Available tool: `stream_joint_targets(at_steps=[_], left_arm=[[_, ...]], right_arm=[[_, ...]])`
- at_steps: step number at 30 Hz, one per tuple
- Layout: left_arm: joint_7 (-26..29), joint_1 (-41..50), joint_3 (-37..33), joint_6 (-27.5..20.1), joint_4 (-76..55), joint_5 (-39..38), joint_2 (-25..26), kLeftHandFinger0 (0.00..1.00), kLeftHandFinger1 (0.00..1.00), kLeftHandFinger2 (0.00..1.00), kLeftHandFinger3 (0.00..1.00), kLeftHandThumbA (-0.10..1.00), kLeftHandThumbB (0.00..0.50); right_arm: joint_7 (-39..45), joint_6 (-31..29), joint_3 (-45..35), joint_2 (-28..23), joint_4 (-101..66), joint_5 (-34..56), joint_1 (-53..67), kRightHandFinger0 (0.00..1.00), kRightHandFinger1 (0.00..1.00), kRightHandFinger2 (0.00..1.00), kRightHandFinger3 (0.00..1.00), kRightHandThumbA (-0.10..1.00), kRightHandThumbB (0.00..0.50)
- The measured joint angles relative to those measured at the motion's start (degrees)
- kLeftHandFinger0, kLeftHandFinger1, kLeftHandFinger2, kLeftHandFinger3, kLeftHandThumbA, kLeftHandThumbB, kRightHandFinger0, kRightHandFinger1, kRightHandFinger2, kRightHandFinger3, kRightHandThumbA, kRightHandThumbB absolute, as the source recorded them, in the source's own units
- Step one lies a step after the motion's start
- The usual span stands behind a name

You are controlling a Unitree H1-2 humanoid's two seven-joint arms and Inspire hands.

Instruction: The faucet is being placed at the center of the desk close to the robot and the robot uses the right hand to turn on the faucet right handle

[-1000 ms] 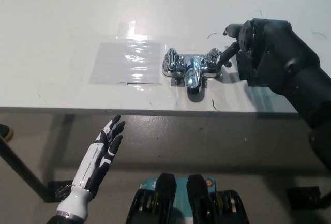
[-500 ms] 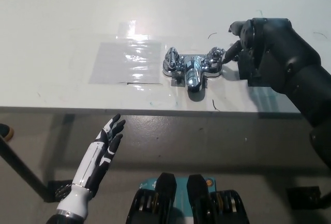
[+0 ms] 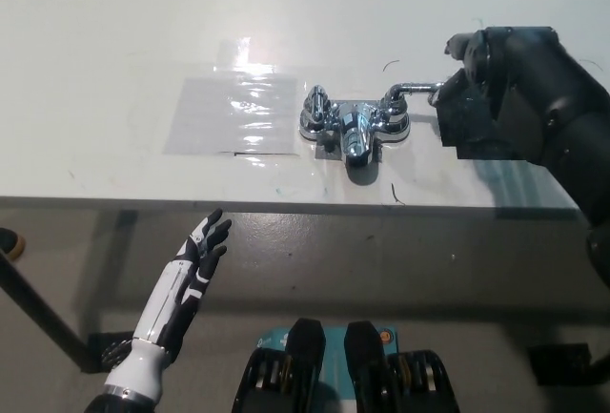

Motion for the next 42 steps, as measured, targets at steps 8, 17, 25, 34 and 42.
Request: stream_joint_targets(at_steps=[8, 17, 25, 34, 42], left_arm=[[0.00, -0.05, -0.01, 0.03, 0.00, 0.01, 0.00, 1.00, 1.00, 1.00, 1.00, 0.94, 0.113], [-0.01, -0.04, -0.04, 0.04, 0.00, -0.02, 0.07, 1.00, 1.00, 1.00, 1.00, 0.93, 0.124], [0.01, 0.00, 0.04, 0.45, 0.04, -0.03, 0.02, 1.00, 1.00, 1.00, 1.00, 0.94, 0.123], [0.02, -0.07, 0.11, 0.61, 0.32, -0.03, -0.01, 1.00, 1.00, 1.00, 1.00, 0.93, 0.140], [0.02, -1.52, 0.22, 0.69, 1.31, -0.05, -0.04, 1.00, 1.00, 1.00, 1.00, 0.92, 0.117]], right_arm=[[-0.02, -0.21, 0.20, -1.66, 1.52, -0.50, -1.20, 1.00, 1.00, 1.00, 1.00, 0.58, 0.404], [-1.29, 0.16, -4.13, -5.15, 1.31, -0.05, -1.64, 1.00, 1.00, 1.00, 1.00, 0.39, 0.330], [-3.94, 1.56, -16.43, -11.82, -17.49, 0.71, 1.35, 1.00, 1.00, 1.00, 1.00, 0.43, 0.255], [-5.60, 1.65, -34.54, -11.59, -36.01, 6.82, 9.49, 1.00, 1.00, 1.00, 1.00, 0.91, 0.181], [-5.63, 1.73, -48.57, -10.11, -51.84, 14.44, 18.23, 1.00, 1.00, 1.00, 1.00, 1.00, 0.176]])
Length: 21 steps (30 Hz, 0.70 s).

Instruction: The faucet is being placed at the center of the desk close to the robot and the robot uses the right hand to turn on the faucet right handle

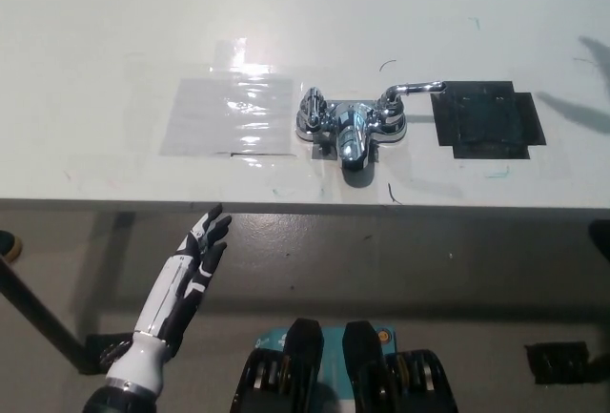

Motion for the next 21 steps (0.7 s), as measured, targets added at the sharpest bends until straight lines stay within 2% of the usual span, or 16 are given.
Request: stream_joint_targets(at_steps=[2, 4, 5, 7, 10, 14, 17, 19, 21], left_arm=[[0.00, -0.44, 0.03, 0.01, 0.45, 0.00, -0.01, 1.00, 1.00, 1.00, 1.00, 0.92, 0.112], [0.00, -0.53, 0.07, 0.01, 0.68, 0.00, -0.01, 1.00, 1.00, 1.00, 1.00, 0.92, 0.111], [0.00, -0.61, 0.08, 0.02, 0.96, 0.00, -0.02, 1.00, 1.00, 1.00, 1.00, 0.93, 0.124], [0.00, -0.64, 0.08, 0.04, 1.10, 0.00, -0.03, 1.00, 1.00, 1.00, 1.00, 0.93, 0.126], [0.00, -0.76, 0.10, 0.05, 1.40, 0.00, -0.12, 1.00, 1.00, 1.00, 1.00, 0.92, 0.108], [0.00, -0.92, 0.19, 0.08, 1.87, 0.00, -0.12, 1.00, 1.00, 1.00, 1.00, 0.91, 0.118], [0.00, -1.03, 0.27, 0.08, 2.18, -0.02, -0.14, 1.00, 1.00, 1.00, 1.00, 0.91, 0.098], [0.00, -1.09, 0.32, 0.08, 2.39, -0.03, -0.13, 1.00, 1.00, 1.00, 1.00, 0.92, 0.102], [-0.01, -1.12, 0.35, 0.08, 2.42, -0.05, -0.13, 1.00, 1.00, 1.00, 1.00, 0.91, 0.099]], right_arm=[[0.00, 0.10, -2.79, 0.41, -4.31, 1.83, 2.54, 1.00, 1.00, 1.00, 1.00, 1.00, 0.157], [0.00, 0.16, -4.07, 0.81, -6.41, 2.75, 4.04, 1.00, 1.00, 1.00, 1.00, 1.00, 0.163], [0.00, 0.27, -5.71, 1.47, -9.66, 4.18, 6.00, 1.00, 1.00, 1.00, 1.00, 1.00, 0.184], [-0.03, 0.36, -7.06, 2.26, -12.39, 5.32, 7.81, 1.00, 1.00, 1.00, 1.00, 1.00, 0.174], [-0.16, 0.69, -9.41, 4.97, -19.11, 8.24, 13.17, 1.00, 1.00, 1.00, 1.00, 1.00, 0.218], [-0.30, 0.72, -11.22, 8.42, -26.92, 12.03, 19.99, 1.00, 1.00, 1.00, 1.00, 1.00, 0.173], [-0.38, 0.68, -12.12, 11.85, -33.05, 15.23, 26.31, 1.00, 1.00, 1.00, 1.00, 1.00, 0.189], [-0.38, 0.63, -12.34, 13.89, -36.31, 17.18, 30.12, 1.00, 1.00, 1.00, 1.00, 1.00, 0.219], [-0.38, 0.35, -12.41, 16.17, -39.39, 19.43, 34.76, 1.00, 1.00, 1.00, 1.00, 1.00, 0.201]])
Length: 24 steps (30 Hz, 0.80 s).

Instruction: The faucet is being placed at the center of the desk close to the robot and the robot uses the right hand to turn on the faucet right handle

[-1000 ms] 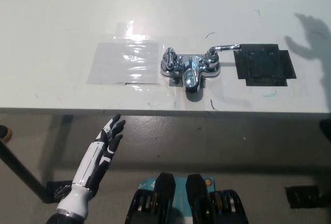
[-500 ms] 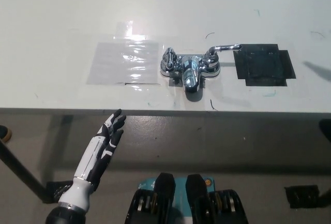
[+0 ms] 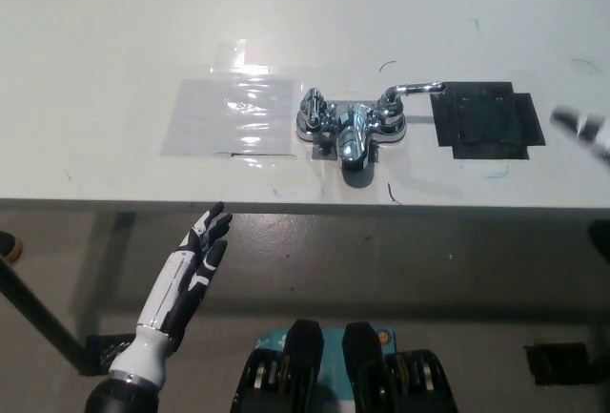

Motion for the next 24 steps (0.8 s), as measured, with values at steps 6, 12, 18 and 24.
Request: stream_joint_targets(at_steps=[6, 12, 18, 24], left_arm=[[-0.01, -0.19, 0.26, -0.01, -0.01, -0.26, 0.01, 1.00, 1.00, 1.00, 1.00, 0.92, 0.113], [-0.02, -0.19, 0.38, 0.00, -0.74, -0.52, 0.03, 1.00, 1.00, 1.00, 1.00, 0.91, 0.118], [-0.03, -0.14, 0.41, 0.05, -1.59, -1.18, 0.05, 1.00, 1.00, 1.00, 1.00, 0.91, 0.119], [-0.03, 0.99, 0.23, 0.02, -1.84, -1.22, 0.12, 1.00, 1.00, 1.00, 1.00, 0.93, 0.108]], right_arm=[[0.02, -4.21, 0.76, 6.56, -2.62, 5.72, 10.86, 1.00, 1.00, 1.00, 1.00, 1.00, 0.165], [0.14, -9.20, 3.08, 8.65, 5.19, 9.52, 14.18, 1.00, 1.00, 1.00, 1.00, 1.00, 0.126], [0.46, -14.49, 7.53, 8.41, 15.03, 11.54, 14.47, 1.00, 1.00, 1.00, 1.00, 1.00, 0.123], [-0.05, -18.50, 11.61, 6.96, 21.06, 10.90, 15.98, 1.00, 1.00, 1.00, 1.00, 1.00, 0.084]])
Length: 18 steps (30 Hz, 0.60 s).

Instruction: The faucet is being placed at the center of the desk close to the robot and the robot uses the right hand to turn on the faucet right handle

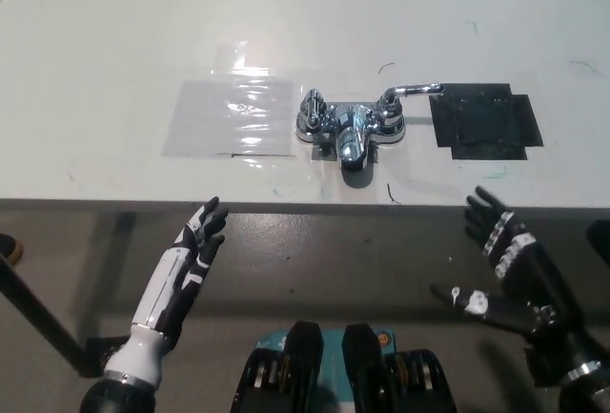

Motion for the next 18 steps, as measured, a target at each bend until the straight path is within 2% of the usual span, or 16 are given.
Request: stream_joint_targets(at_steps=[5, 9, 13, 18], left_arm=[[0.00, 1.77, -0.34, -0.07, 0.00, 0.05, 0.01, 1.00, 1.00, 1.00, 1.00, 0.92, 0.099], [0.00, 2.88, -0.50, -0.27, 0.01, 0.07, 0.02, 1.00, 1.00, 1.00, 1.00, 0.92, 0.112], [0.00, 3.50, -0.63, -0.27, -0.05, 0.14, 0.02, 1.00, 1.00, 1.00, 1.00, 0.93, 0.123], [0.01, 3.99, -0.80, -0.43, 0.00, 0.27, 0.02, 1.00, 1.00, 1.00, 1.00, 0.93, 0.102]], right_arm=[[-0.60, -1.38, 1.32, -0.96, 2.50, -0.04, 1.98, 1.00, 1.00, 1.00, 1.00, 1.00, 0.097], [-1.03, -2.21, 2.53, -1.09, 4.11, -0.03, 3.09, 1.00, 1.00, 1.00, 1.00, 1.00, 0.047], [-1.41, -2.69, 3.60, -1.12, 4.24, 0.00, 3.61, 1.00, 1.00, 1.00, 1.00, 1.00, 0.067], [-2.08, -3.62, 4.31, -1.43, 4.50, -0.07, 4.13, 1.00, 1.00, 1.00, 1.00, 1.00, 0.041]])
